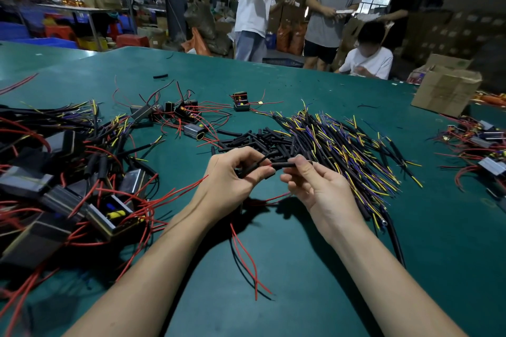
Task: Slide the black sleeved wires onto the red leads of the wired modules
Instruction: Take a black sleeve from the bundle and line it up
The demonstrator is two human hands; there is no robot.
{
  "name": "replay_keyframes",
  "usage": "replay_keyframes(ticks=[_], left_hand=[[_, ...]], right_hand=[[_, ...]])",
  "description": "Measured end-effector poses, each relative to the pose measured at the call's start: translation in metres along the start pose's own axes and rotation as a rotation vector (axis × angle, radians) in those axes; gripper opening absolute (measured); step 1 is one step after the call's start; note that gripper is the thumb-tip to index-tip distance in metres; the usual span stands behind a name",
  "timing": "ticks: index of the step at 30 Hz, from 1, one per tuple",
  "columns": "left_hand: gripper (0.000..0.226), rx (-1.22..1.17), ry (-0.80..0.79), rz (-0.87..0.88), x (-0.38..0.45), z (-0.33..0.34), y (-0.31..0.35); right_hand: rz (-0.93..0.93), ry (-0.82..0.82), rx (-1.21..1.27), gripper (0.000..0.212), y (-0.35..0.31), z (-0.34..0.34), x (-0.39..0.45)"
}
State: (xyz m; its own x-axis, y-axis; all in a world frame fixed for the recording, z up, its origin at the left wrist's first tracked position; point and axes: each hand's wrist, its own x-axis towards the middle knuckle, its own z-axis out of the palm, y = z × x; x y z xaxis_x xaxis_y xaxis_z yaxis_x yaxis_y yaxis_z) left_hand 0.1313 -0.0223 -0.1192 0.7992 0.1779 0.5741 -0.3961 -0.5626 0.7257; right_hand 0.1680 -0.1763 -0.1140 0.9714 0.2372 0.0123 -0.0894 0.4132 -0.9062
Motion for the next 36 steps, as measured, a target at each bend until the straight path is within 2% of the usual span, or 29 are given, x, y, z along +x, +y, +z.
replay_keyframes(ticks=[14,20,24,29,33,36], left_hand=[[0.035,-0.081,0.008,-0.010,0.000,0.002,0.004],[0.044,-0.082,-0.002,-0.016,0.001,-0.001,0.004],[0.038,-0.066,-0.038,0.007,0.000,0.000,0.004],[0.014,0.037,-0.071,0.067,-0.001,-0.002,0.001],[0.012,0.120,-0.107,0.035,-0.002,-0.002,-0.002],[0.013,0.073,-0.104,-0.008,-0.003,-0.001,-0.001]], right_hand=[[-0.057,-0.113,-0.188,0.029,-0.003,-0.001,0.000],[-0.041,-0.167,-0.242,0.023,-0.003,0.000,-0.003],[-0.066,-0.150,-0.329,0.008,0.000,0.002,-0.005],[-0.098,0.015,-0.263,0.016,-0.004,-0.004,0.001],[-0.091,0.051,-0.214,0.014,-0.005,-0.009,0.003],[-0.085,0.035,-0.216,0.012,-0.003,-0.009,0.004]])
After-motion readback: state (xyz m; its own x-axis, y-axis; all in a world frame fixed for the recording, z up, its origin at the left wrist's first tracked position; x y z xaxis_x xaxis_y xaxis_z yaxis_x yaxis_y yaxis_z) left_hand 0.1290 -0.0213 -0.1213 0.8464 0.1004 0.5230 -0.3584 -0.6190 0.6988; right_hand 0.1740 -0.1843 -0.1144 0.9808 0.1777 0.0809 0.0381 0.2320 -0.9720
